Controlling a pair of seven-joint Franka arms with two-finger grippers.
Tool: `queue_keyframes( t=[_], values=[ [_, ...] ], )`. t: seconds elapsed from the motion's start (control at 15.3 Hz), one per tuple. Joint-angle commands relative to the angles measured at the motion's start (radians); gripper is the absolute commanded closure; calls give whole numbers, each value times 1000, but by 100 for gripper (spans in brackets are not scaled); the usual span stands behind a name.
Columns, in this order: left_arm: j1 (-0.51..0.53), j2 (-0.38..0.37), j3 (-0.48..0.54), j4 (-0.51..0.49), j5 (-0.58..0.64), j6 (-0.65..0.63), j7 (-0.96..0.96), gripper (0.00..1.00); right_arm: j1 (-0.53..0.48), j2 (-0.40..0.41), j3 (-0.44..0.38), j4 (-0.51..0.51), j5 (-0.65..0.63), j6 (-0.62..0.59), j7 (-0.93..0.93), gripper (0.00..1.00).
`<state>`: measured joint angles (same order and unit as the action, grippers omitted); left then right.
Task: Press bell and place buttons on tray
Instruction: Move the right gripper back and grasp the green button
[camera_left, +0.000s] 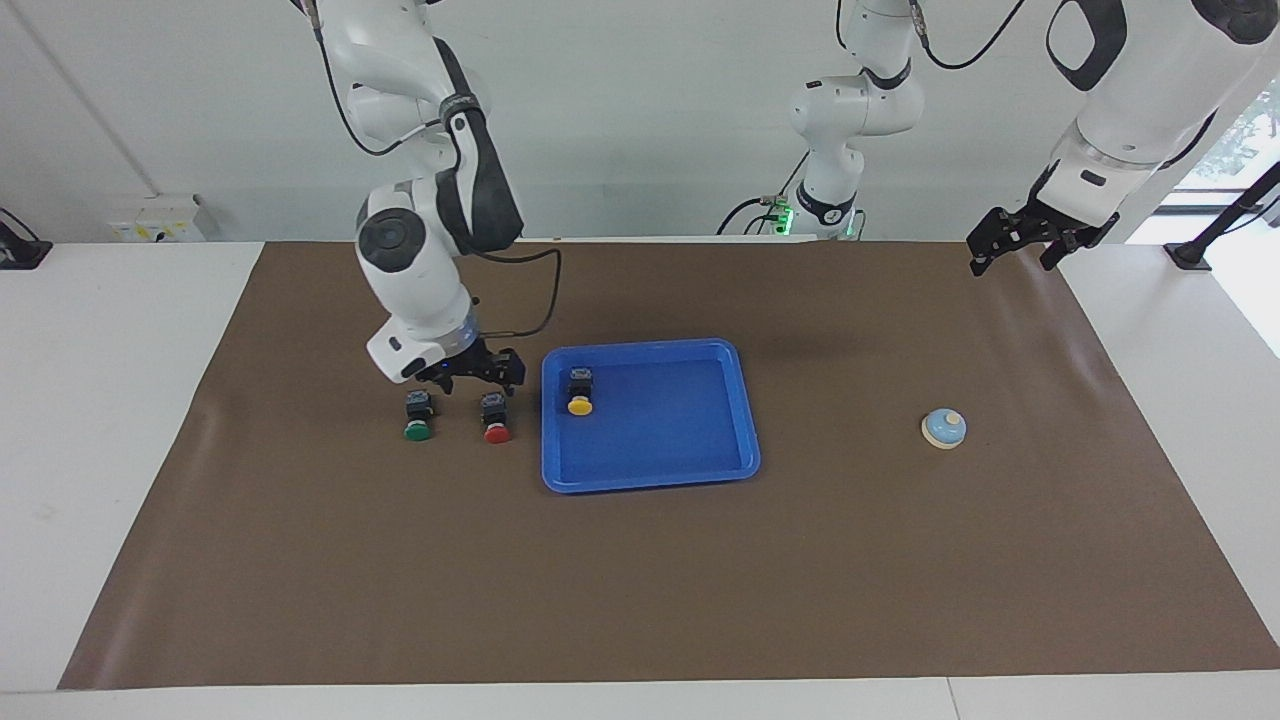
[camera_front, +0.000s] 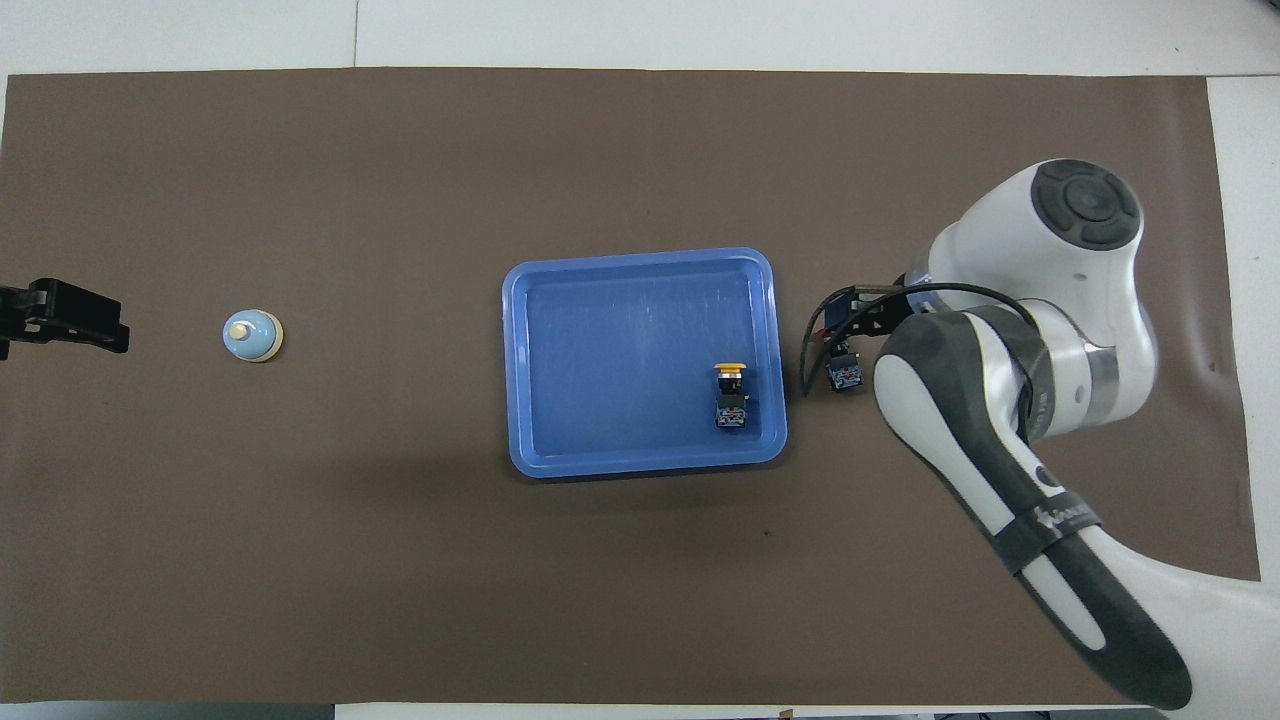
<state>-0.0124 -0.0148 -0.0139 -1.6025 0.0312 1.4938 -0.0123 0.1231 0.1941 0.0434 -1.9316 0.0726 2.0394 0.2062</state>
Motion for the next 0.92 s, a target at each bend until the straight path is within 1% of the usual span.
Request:
queue_keyframes(
  t=[0.0, 0.13, 0.33, 0.46, 0.65, 0.85],
  values=[
    [5, -14, 0, -16, -7, 8, 3, 0, -86, -16, 13, -61, -1, 54, -151, 0],
    [5, -14, 0, -16, -7, 8, 2, 0, -103, -18, 12, -87, -19, 88, -211, 0],
    [5, -14, 0, -16, -7, 8, 2, 0, -111, -8, 13, -104, -85, 123, -263, 0],
    [5, -14, 0, -16, -7, 8, 3, 0, -106, -5, 13, -125, -88, 156, -263, 0],
    [5, -14, 0, -16, -7, 8, 3, 0, -112, 1, 13, -185, -99, 231, -263, 0],
    [5, -14, 0, -16, -7, 8, 2, 0, -114, 1, 13, -219, -99, 234, -231, 0]
  ],
)
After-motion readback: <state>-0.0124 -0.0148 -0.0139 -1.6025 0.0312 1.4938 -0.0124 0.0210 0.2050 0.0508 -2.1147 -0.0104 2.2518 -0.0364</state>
